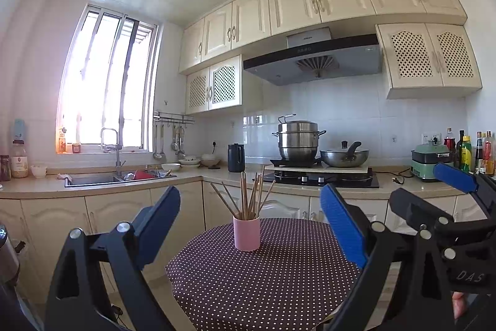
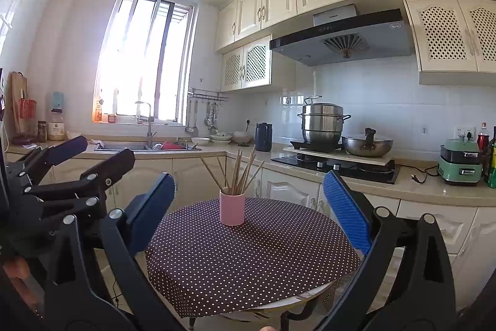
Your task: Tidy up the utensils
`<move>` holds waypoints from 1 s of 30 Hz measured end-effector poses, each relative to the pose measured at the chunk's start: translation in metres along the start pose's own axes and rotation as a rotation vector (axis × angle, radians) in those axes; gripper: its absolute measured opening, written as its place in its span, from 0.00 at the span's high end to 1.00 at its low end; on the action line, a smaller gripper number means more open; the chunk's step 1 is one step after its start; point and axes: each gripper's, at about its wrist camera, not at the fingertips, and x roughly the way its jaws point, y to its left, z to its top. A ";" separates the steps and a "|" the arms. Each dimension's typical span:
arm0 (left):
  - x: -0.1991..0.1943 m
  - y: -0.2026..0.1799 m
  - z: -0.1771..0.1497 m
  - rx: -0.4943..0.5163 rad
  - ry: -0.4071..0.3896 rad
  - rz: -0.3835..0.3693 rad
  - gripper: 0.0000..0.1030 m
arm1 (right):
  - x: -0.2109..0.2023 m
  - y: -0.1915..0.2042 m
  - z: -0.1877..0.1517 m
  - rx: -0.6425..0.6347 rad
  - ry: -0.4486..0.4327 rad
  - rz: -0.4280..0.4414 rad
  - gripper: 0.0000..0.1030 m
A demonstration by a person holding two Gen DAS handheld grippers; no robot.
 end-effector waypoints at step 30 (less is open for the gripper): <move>0.000 0.002 0.001 0.006 -0.002 0.009 0.12 | 0.002 -0.001 0.001 -0.001 0.002 0.000 0.08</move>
